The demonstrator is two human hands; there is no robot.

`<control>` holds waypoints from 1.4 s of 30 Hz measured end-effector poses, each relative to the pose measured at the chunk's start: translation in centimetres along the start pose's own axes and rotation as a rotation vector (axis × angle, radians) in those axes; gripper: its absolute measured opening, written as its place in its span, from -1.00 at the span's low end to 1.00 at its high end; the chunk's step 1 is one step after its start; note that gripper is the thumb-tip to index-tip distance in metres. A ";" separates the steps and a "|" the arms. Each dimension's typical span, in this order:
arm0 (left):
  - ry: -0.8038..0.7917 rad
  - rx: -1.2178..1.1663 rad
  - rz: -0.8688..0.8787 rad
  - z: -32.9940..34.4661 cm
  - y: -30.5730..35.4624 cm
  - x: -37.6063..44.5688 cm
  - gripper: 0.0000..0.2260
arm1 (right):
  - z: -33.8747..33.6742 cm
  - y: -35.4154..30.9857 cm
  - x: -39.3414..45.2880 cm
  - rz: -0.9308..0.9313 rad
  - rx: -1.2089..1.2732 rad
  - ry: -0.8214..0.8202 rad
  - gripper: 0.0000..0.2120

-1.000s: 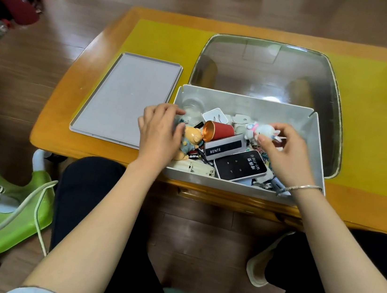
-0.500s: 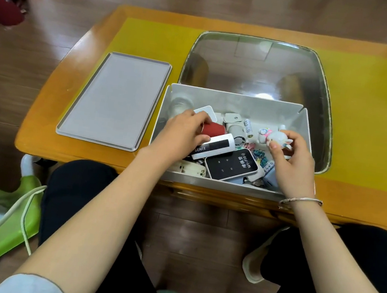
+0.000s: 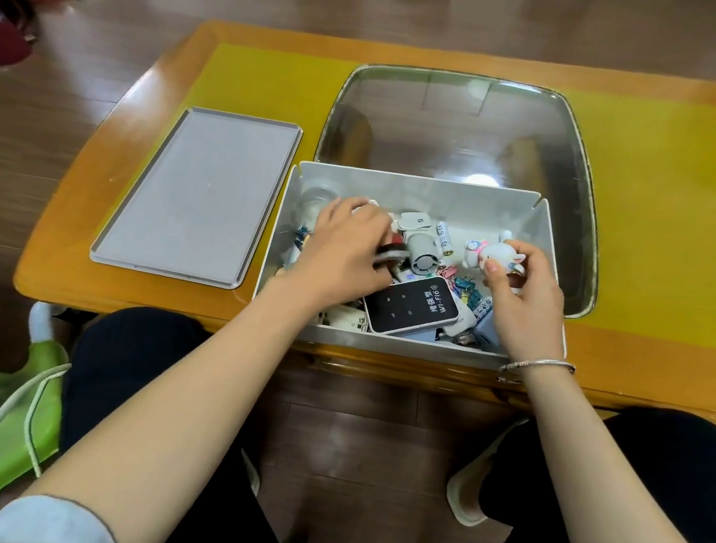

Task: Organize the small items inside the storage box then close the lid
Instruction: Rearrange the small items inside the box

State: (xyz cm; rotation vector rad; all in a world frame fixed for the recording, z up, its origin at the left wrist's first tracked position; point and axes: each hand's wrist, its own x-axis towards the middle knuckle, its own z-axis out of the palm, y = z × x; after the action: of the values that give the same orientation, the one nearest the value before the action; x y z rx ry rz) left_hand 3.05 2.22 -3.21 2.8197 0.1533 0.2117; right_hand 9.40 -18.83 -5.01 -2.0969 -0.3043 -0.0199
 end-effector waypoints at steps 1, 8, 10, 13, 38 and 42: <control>0.076 -0.146 -0.080 -0.3 -0.2 -0.1 -0.78 | 0.0 0.0 0.0 -0.001 -0.004 0.001 -0.72; 0.299 -0.545 -0.308 -3.7 -2.6 -0.2 -0.83 | 0.1 -0.4 -0.1 -0.021 -0.008 -0.032 -0.70; 0.257 -0.494 -0.293 -3.7 -2.9 -0.1 -0.84 | 0.1 -0.4 -0.1 -0.024 -0.005 -0.029 -0.70; 0.093 -0.280 -0.248 -3.2 -3.2 0.0 -0.75 | 0.0 -0.5 -0.2 -0.025 -0.024 -0.032 -0.68; -0.089 0.309 -0.013 0.1 -0.5 -2.8 -0.59 | 0.6 -0.4 -0.2 -0.026 -0.143 -0.115 -0.72; -0.072 0.288 0.050 0.5 -0.5 -2.7 -0.60 | 0.7 -0.4 -0.3 -0.021 -0.141 -0.109 -0.72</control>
State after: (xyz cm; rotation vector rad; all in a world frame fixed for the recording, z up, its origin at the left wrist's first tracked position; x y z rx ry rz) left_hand 0.48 2.18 -4.17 3.1147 0.1036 0.1061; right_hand 8.95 -18.16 -5.07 -2.2388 -0.4007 0.0625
